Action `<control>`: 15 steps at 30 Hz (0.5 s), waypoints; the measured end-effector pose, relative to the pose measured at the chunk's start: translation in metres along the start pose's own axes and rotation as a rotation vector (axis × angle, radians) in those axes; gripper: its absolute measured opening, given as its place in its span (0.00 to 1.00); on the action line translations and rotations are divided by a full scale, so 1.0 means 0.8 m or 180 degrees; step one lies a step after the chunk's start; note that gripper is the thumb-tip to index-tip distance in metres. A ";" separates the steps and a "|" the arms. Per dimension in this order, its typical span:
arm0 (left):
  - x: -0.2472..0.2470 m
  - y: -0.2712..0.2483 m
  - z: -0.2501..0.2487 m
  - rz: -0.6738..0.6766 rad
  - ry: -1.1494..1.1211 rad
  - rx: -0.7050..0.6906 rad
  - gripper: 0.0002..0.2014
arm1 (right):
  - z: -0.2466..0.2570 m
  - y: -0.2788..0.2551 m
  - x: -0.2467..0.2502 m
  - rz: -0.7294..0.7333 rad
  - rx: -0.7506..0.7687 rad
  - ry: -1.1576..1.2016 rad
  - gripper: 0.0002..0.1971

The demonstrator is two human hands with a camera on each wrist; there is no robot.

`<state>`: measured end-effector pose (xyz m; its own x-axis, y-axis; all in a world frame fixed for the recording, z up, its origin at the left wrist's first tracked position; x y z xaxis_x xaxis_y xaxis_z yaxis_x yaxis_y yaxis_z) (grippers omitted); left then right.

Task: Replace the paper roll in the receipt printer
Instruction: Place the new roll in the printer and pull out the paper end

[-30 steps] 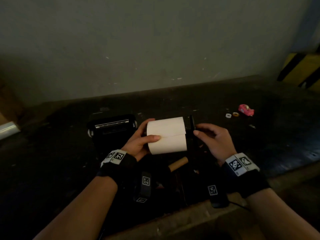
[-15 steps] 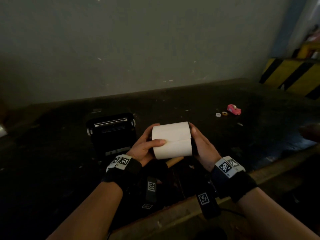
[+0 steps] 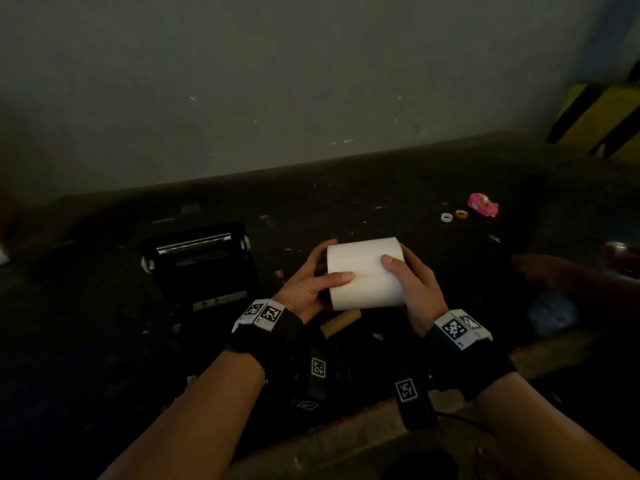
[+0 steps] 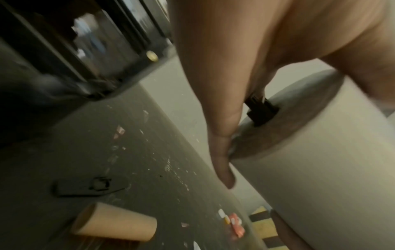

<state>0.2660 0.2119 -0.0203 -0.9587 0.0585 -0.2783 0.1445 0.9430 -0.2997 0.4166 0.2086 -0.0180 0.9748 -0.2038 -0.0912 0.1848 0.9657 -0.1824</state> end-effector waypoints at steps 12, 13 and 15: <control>0.121 0.123 0.086 -0.1414 0.3585 0.0133 0.36 | -0.067 0.128 0.043 0.0033 -0.1176 0.0397 0.06; 0.125 0.131 0.097 -0.1361 0.3896 0.0183 0.37 | -0.074 0.135 0.041 0.0063 -0.1220 0.0391 0.06; 0.131 0.141 0.109 -0.1295 0.4242 0.0307 0.37 | -0.085 0.146 0.036 0.0151 -0.1314 0.0390 0.06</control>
<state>0.2034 0.2962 -0.1628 -0.4377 0.1045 0.8930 -0.2330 0.9461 -0.2250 0.4574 0.3047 -0.1087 0.9543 -0.2024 -0.2199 0.0504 0.8342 -0.5492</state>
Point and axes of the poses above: each hand's wrist, its own y-axis towards the middle knuckle, its own x-axis out of the back of the hand, z = x × y, the point moved 9 cm from there along y, towards the middle knuckle, and after that the axes turned 10 degrees about -z, right-handed, at the moved point
